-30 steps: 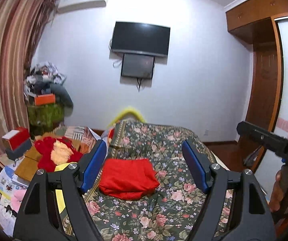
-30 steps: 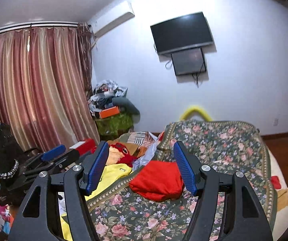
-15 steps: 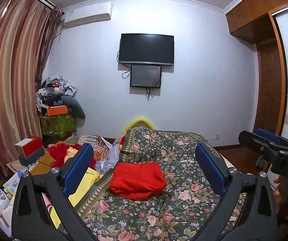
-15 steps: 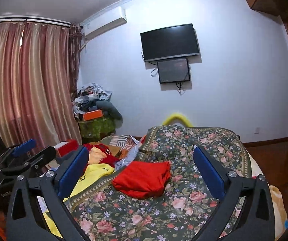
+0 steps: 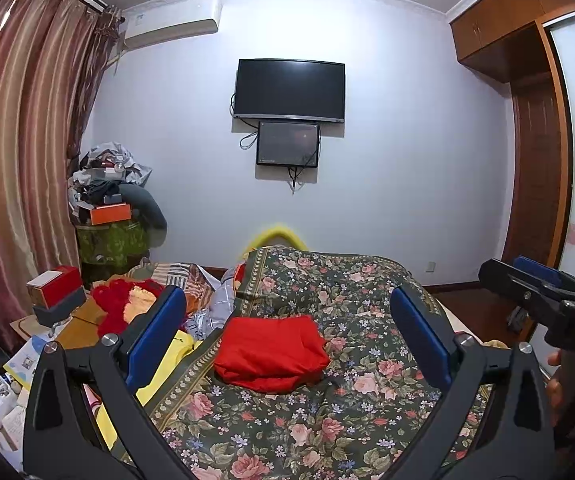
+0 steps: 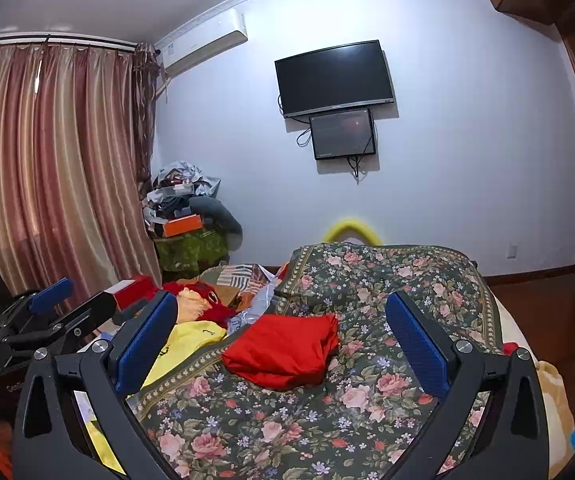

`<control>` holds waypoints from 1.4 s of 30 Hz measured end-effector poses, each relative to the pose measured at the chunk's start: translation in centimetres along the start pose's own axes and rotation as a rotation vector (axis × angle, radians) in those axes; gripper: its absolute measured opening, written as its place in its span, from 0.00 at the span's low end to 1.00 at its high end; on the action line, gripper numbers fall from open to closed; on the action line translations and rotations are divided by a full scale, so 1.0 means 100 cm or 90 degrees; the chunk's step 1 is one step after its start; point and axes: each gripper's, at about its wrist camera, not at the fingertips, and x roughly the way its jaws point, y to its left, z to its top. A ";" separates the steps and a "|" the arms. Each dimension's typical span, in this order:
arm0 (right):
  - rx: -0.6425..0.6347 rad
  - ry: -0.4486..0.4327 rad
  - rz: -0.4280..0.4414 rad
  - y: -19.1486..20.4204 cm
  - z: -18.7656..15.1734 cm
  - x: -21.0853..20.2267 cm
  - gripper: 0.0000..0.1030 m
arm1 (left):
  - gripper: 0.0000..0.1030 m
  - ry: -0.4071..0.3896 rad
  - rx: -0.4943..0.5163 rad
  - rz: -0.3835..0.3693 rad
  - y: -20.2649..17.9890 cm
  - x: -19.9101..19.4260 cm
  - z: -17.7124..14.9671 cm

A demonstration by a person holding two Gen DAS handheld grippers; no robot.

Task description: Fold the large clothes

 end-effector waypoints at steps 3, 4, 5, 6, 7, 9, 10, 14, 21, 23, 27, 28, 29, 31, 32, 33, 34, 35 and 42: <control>-0.004 0.004 0.001 0.003 0.001 0.000 1.00 | 1.00 0.003 0.001 0.003 0.001 0.000 0.000; -0.004 0.005 0.001 0.003 0.000 0.000 1.00 | 1.00 0.004 0.002 0.005 0.001 0.001 -0.001; -0.005 0.005 0.001 0.004 -0.001 0.001 1.00 | 1.00 0.005 0.001 0.005 0.001 0.001 -0.001; -0.006 0.006 0.000 0.004 0.000 -0.001 1.00 | 1.00 0.007 0.002 0.006 0.001 0.002 -0.001; -0.007 0.006 0.000 0.005 -0.001 0.000 1.00 | 1.00 0.008 0.002 0.005 0.001 0.003 -0.001; -0.007 0.007 -0.001 0.005 0.000 -0.001 1.00 | 1.00 0.011 0.003 0.005 0.001 0.004 -0.002; -0.007 0.009 0.000 0.005 0.000 0.000 1.00 | 1.00 0.012 0.003 0.005 0.001 0.004 -0.002; -0.007 0.012 -0.001 0.005 0.000 0.003 1.00 | 1.00 0.015 -0.001 0.007 0.003 0.005 -0.004; -0.014 0.018 -0.004 0.006 -0.001 0.004 1.00 | 1.00 0.023 -0.008 0.007 0.006 0.008 -0.005; -0.017 0.020 -0.006 0.006 -0.001 0.004 1.00 | 1.00 0.025 -0.010 0.007 0.007 0.009 -0.006; -0.018 0.024 -0.008 0.007 -0.002 0.006 1.00 | 1.00 0.029 -0.011 0.007 0.008 0.010 -0.008; -0.018 0.025 -0.008 0.007 -0.003 0.007 1.00 | 1.00 0.030 -0.011 0.007 0.009 0.011 -0.008; -0.017 0.025 -0.008 0.007 -0.002 0.007 1.00 | 1.00 0.030 -0.011 0.007 0.009 0.011 -0.008; -0.018 0.026 -0.007 0.007 -0.002 0.007 1.00 | 1.00 0.031 -0.011 0.007 0.009 0.012 -0.008; -0.018 0.026 -0.007 0.008 -0.003 0.007 1.00 | 1.00 0.032 -0.011 0.007 0.009 0.012 -0.007; -0.018 0.026 -0.008 0.008 -0.002 0.006 1.00 | 1.00 0.032 -0.011 0.006 0.010 0.013 -0.008; -0.018 0.026 -0.008 0.008 -0.002 0.007 1.00 | 1.00 0.032 -0.011 0.006 0.010 0.013 -0.008; -0.018 0.026 -0.008 0.008 -0.003 0.007 1.00 | 1.00 0.032 -0.011 0.006 0.010 0.013 -0.008; -0.020 0.026 -0.010 0.008 -0.003 0.007 1.00 | 1.00 0.031 -0.011 0.007 0.010 0.013 -0.008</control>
